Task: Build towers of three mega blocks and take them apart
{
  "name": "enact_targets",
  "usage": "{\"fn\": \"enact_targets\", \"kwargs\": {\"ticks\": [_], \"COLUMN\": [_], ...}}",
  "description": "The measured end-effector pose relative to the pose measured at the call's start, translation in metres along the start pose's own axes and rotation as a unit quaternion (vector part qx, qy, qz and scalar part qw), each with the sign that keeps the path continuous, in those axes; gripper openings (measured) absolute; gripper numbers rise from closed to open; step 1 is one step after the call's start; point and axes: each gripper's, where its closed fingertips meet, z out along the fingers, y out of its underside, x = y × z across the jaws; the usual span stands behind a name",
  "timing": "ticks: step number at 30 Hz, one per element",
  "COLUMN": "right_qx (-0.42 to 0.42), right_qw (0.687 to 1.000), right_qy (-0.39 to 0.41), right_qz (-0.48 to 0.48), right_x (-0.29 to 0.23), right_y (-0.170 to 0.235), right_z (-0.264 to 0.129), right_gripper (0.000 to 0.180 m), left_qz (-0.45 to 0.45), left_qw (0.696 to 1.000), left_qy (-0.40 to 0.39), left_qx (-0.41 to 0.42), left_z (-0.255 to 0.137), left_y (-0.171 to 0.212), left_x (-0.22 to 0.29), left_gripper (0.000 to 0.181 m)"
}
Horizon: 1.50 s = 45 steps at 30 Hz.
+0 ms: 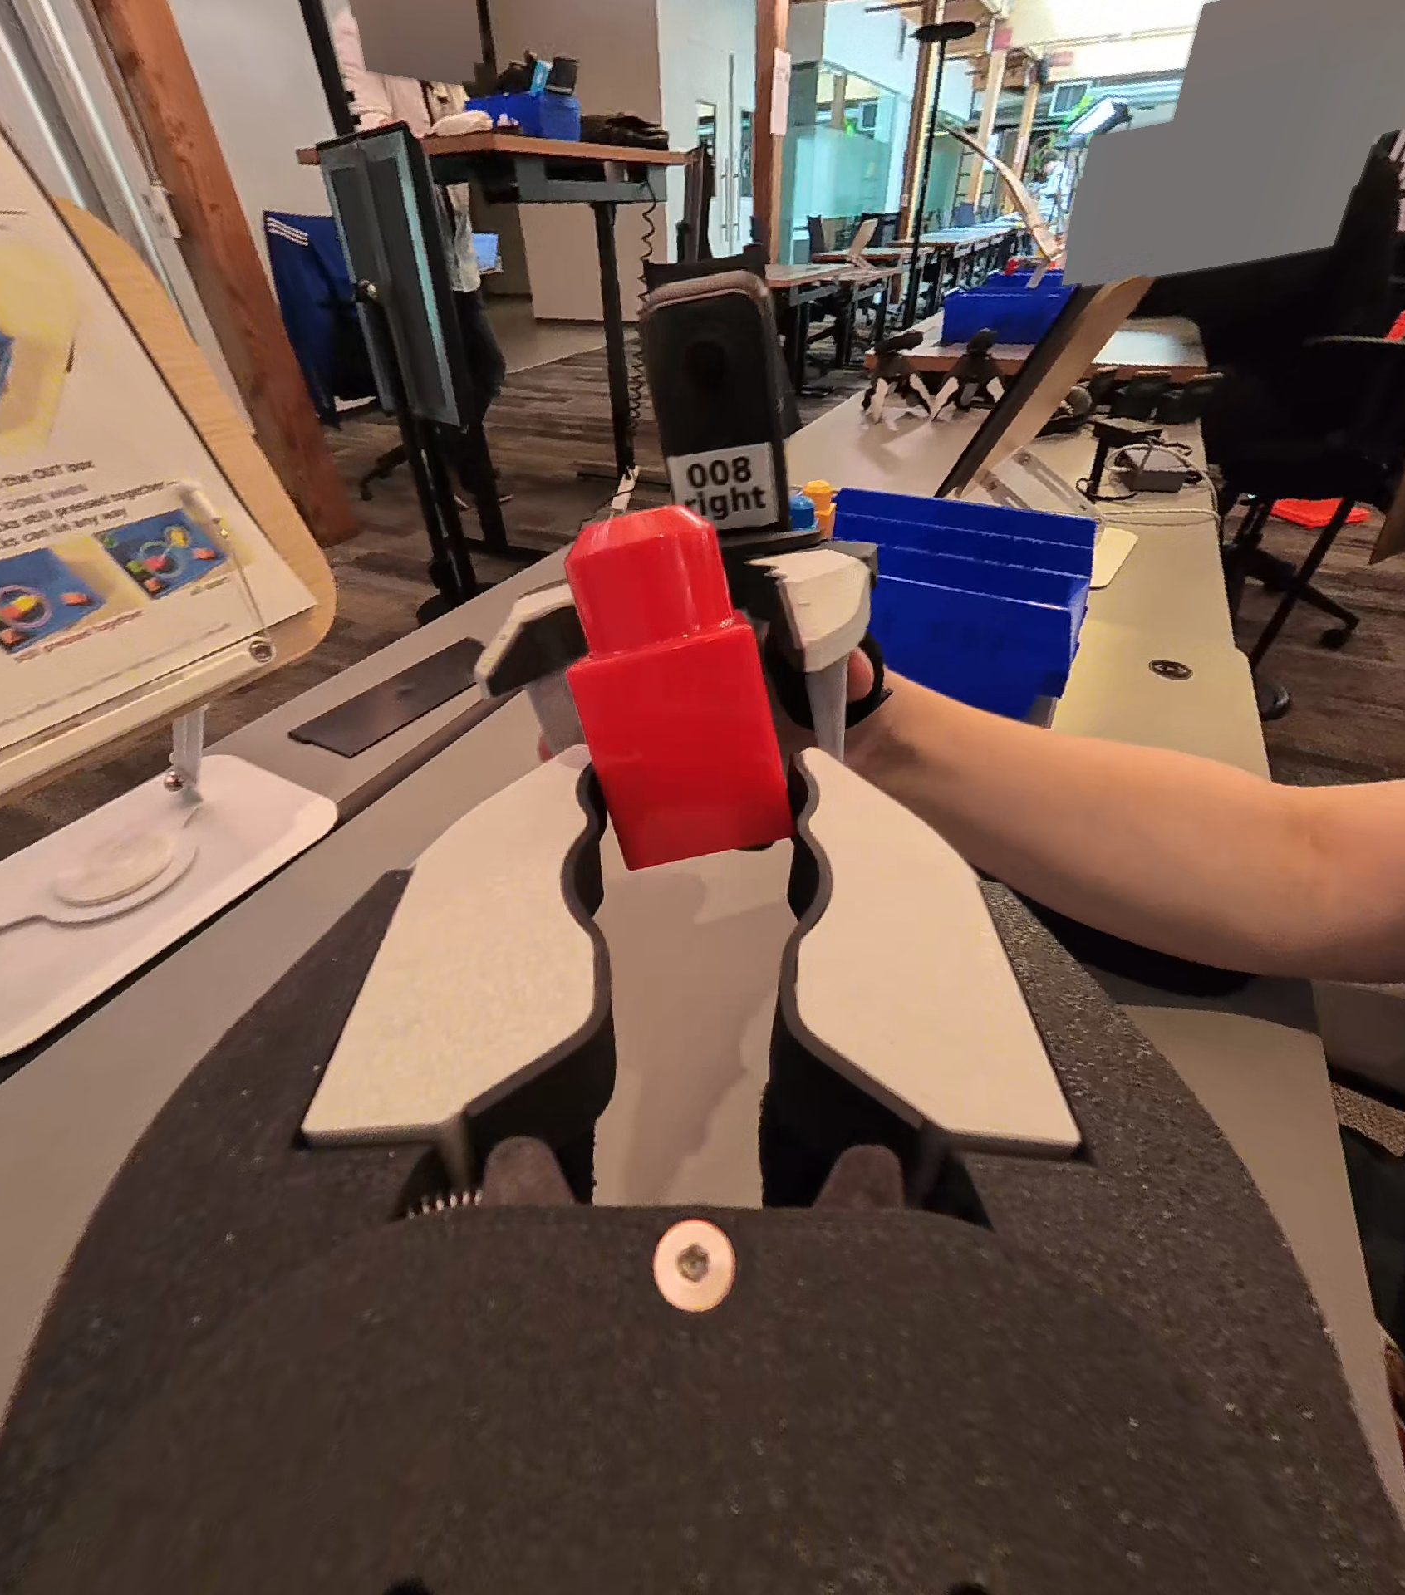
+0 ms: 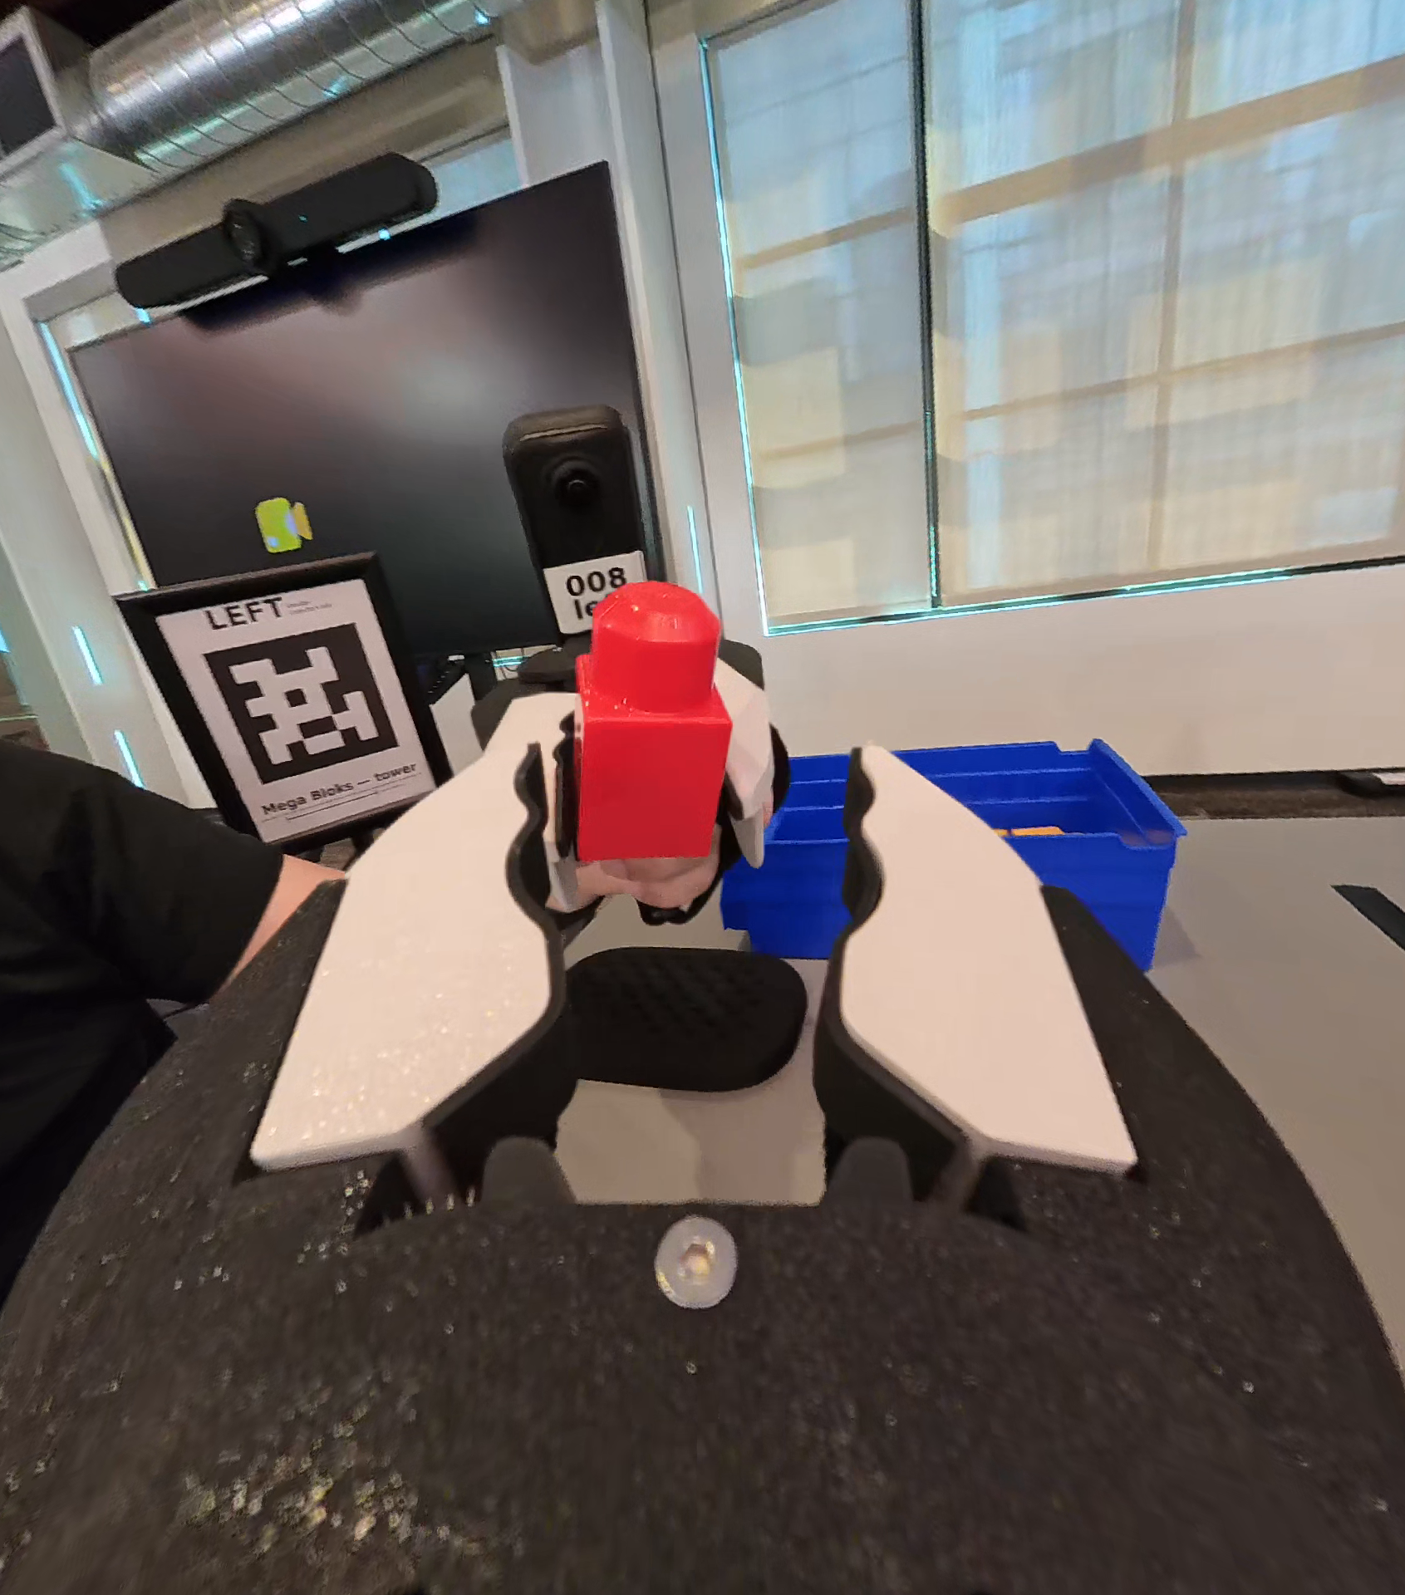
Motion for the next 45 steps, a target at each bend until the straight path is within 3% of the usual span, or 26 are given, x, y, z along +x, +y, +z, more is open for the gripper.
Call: {"fn": "enact_targets", "kwargs": {"ticks": [9,13,21,24,39,45], "right_qx": [-0.018,-0.018,-0.009,0.0,-0.033,-0.052], "right_qw": [0.999,0.998,0.998,0.998,0.991,0.991], "right_qy": [-0.039,-0.055,-0.061,-0.059,-0.024,-0.024], "right_qz": [-0.003,-0.004,0.007,-0.025,-0.125,-0.123], "right_x": [-0.014,-0.018,-0.018,-0.02,-0.021,-0.021], "right_y": [0.01,0.012,0.011,0.008,0.01,0.014], "right_z": [0.014,0.016,0.016,0.014,0.011,0.01], "right_gripper": [0.064,0.051,0.051,0.037,0.037,0.037], "left_qz": [0.015,0.017,0.011,0.003,0.012,0.023], "left_qw": [1.0,1.0,1.0,1.0,0.999,0.999], "left_qy": [0.008,0.01,0.015,0.009,-0.018,-0.011], "left_qx": [-0.002,-0.006,-0.005,-0.011,-0.024,-0.035], "left_z": [0.001,0.002,0.002,0.003,-0.001,0.0], "left_y": [-0.001,0.001,0.001,0.004,0.013,0.016], "left_x": [0.01,0.012,0.012,0.01,0.004,0.007], "left_gripper": [0.04,0.04,0.04,0.04,0.04,0.035]}}
